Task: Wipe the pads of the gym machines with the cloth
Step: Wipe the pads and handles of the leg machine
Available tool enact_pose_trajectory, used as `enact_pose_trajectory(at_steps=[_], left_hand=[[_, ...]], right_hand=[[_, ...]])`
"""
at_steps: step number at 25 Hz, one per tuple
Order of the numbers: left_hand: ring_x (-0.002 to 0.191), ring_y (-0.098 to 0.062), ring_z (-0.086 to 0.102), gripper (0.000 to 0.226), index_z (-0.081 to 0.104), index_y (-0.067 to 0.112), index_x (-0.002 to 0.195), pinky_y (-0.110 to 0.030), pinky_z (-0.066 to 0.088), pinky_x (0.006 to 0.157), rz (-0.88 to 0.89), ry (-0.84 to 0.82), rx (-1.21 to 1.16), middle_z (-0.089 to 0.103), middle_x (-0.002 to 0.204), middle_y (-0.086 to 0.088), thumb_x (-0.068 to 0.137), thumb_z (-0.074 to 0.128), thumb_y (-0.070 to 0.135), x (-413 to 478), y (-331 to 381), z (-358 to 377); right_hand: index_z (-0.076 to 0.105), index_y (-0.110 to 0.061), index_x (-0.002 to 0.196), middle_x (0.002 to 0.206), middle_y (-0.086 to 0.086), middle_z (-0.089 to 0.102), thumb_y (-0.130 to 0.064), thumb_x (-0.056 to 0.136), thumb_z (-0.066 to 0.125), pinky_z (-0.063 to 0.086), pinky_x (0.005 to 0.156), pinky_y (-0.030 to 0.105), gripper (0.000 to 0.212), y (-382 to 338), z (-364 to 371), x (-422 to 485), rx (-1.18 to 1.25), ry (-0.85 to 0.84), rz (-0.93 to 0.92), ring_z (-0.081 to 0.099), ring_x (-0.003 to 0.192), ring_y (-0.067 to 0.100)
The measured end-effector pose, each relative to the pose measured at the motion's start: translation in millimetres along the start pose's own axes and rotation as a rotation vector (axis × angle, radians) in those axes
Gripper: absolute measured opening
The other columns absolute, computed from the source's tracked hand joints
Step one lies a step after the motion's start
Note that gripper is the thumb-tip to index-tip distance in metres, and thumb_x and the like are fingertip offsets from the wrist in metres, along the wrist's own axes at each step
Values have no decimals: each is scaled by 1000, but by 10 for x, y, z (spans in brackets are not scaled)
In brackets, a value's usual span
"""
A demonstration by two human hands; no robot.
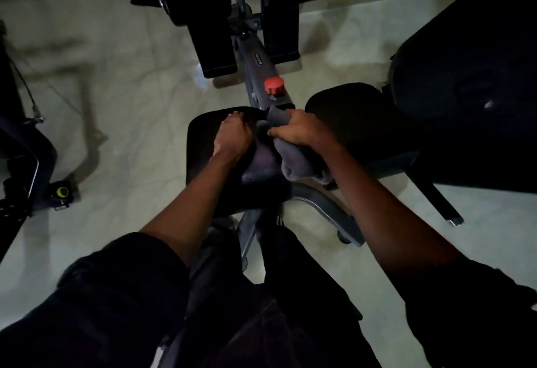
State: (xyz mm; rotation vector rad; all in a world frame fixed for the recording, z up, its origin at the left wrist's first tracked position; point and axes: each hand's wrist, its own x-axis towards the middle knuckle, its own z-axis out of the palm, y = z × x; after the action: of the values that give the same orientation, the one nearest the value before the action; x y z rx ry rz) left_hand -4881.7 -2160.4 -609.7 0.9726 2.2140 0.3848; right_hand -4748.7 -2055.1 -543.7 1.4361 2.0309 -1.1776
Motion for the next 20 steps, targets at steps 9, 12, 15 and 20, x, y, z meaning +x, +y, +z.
enact_pose_trajectory(at_steps=[9,12,15,20], left_hand=[[116,-31,60,38,65,15,126,-37,47,99,326,-256,-11,65,126,-14,95,53,33,-255,528,225],[135,-31,45,47,54,3,137,-39,30,113,389,-165,175,49,144,-19,103,43,33,-270,327,209],[148,-26,26,51,34,7,151,-39,15,121,283,-144,158,29,159,-14,106,33,31,-233,212,178],[149,-22,23,56,32,12,153,-32,11,120,371,-233,132,27,160,-10,105,37,40,-128,57,96]], right_hand=[[55,-29,133,142,12,49,-62,87,54,35,108,57,56,1139,-458,-588,-447,442,-3,42,133,39],[58,-30,131,143,10,52,-62,86,51,29,111,57,55,1327,-245,-575,-506,559,-56,42,135,37],[62,-26,125,137,13,55,-52,83,60,30,109,57,50,1111,-181,-458,-523,553,-55,45,131,38],[62,-34,121,136,8,54,-48,82,68,37,100,55,42,925,-221,-465,-583,401,-180,49,123,37]])
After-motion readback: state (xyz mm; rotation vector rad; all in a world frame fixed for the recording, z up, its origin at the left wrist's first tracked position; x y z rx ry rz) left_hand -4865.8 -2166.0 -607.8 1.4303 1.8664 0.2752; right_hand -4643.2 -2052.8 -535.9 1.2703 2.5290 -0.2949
